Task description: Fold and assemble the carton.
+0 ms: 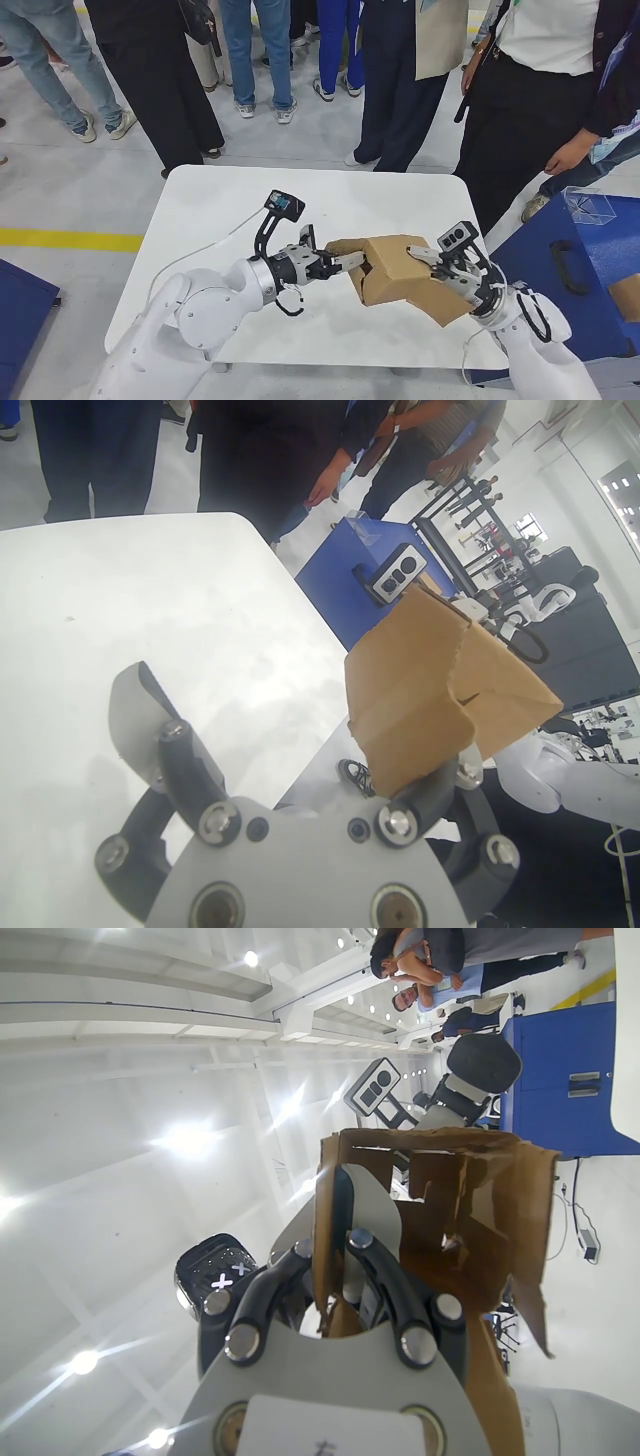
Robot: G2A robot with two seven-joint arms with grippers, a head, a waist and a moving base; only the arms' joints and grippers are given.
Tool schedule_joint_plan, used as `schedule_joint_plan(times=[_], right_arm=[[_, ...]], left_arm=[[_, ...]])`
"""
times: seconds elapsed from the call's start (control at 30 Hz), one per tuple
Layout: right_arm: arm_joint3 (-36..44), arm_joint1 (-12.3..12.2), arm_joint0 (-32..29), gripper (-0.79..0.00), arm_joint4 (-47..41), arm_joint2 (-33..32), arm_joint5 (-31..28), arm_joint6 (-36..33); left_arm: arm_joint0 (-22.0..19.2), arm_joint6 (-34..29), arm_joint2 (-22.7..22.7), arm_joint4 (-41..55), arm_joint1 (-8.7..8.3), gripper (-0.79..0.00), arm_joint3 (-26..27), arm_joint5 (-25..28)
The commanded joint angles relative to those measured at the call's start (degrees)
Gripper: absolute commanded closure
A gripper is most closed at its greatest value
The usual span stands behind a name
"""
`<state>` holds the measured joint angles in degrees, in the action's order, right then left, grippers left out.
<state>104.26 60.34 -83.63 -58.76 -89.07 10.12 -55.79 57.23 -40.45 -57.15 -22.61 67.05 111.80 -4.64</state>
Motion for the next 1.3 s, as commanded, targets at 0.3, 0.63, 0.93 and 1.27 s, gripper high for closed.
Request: schedule_joint_plan(times=[0.3, 0.63, 0.93, 1.27], right_arm=[[-1.6, 0.2, 1.5, 0.000, -5.1, 0.6, 5.7, 2.4], [-3.2, -0.3, 2.3, 0.000, -9.2, -0.3, 16.1, -1.3], [-2.1, -0.7, 1.0, 0.000, -6.9, -0.6, 16.7, -3.7], [-2.1, -0.9, 0.4, 0.000, -6.3, -0.9, 15.4, -3.7]], left_arm=[[3.3, 2.5, -3.0, -2.6, -0.45, -0.785, 4.8, 2.2], [13.3, 4.6, -19.5, -1.3, -2.50, -0.785, 12.5, 5.2], [7.9, -3.5, -13.4, -0.4, -2.19, -0.785, 6.1, 4.9], [3.7, -7.7, -7.1, 4.9, -1.40, -0.785, 4.0, 7.5]])
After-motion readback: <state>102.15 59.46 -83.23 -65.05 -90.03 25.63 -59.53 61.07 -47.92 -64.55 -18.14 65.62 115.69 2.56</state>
